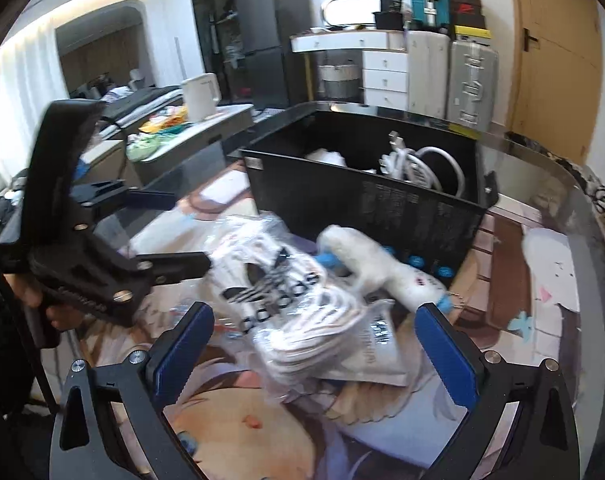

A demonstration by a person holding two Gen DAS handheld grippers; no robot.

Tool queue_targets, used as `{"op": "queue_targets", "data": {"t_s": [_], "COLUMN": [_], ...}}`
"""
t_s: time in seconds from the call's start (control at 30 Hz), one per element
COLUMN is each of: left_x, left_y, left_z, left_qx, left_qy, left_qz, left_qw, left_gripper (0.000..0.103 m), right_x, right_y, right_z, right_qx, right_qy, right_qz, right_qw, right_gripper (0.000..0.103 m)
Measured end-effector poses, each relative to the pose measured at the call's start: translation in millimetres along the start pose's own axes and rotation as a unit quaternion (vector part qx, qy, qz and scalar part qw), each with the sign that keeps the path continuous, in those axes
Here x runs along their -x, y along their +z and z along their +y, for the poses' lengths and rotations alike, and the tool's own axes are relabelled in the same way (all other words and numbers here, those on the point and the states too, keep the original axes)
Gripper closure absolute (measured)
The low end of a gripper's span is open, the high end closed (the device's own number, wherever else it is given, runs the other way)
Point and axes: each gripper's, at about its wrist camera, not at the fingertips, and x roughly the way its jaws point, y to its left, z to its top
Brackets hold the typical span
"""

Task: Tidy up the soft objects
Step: 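Grasp the clear adidas bag of white cables with the right tool and lift it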

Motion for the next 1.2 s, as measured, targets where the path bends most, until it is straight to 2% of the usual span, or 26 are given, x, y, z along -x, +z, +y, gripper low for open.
{"op": "queue_targets", "data": {"t_s": [0.17,0.4,0.47,0.57,0.73,1.03,1.13,1.2], "left_x": [0,-1,-1,-1,0,-1,-2,-1], "left_y": [-2,-2,-3,-3,-4,-6,-8,-8], "left_z": [-1,-2,-2,-3,-7,-14,-21,-23], "left_qx": [-0.001,-0.008,-0.008,-0.01,-0.017,-0.031,-0.043,-0.047], "left_qy": [-0.004,-0.003,-0.003,-0.006,-0.012,-0.026,-0.02,-0.018], "left_qz": [0.001,0.005,0.005,0.006,0.007,0.015,0.018,0.018], "left_qw": [1.0,1.0,1.0,0.9999,0.9998,0.9991,0.9987,0.9986], "left_gripper": [0.0,0.0,0.0,0.0,0.0,0.0,0.0,0.0], "right_x": [-2,-2,0,1,-1,-4,-7,-6], "right_y": [3,0,1,2,1,-1,-1,-1], "right_z": [4,25,24,14,2,-3,1,3], "right_qx": [0.005,0.044,0.042,0.023,-0.014,-0.034,-0.034,-0.034], "right_qy": [0.012,0.034,0.034,0.032,0.035,0.049,0.059,0.056], "right_qz": [-0.003,0.003,-0.001,-0.005,0.001,0.013,0.018,0.014], "right_qw": [1.0,0.998,0.999,0.999,0.999,0.998,0.998,0.998], "right_gripper": [0.001,0.001,0.004,0.016,0.024,0.024,0.037,0.04]}}
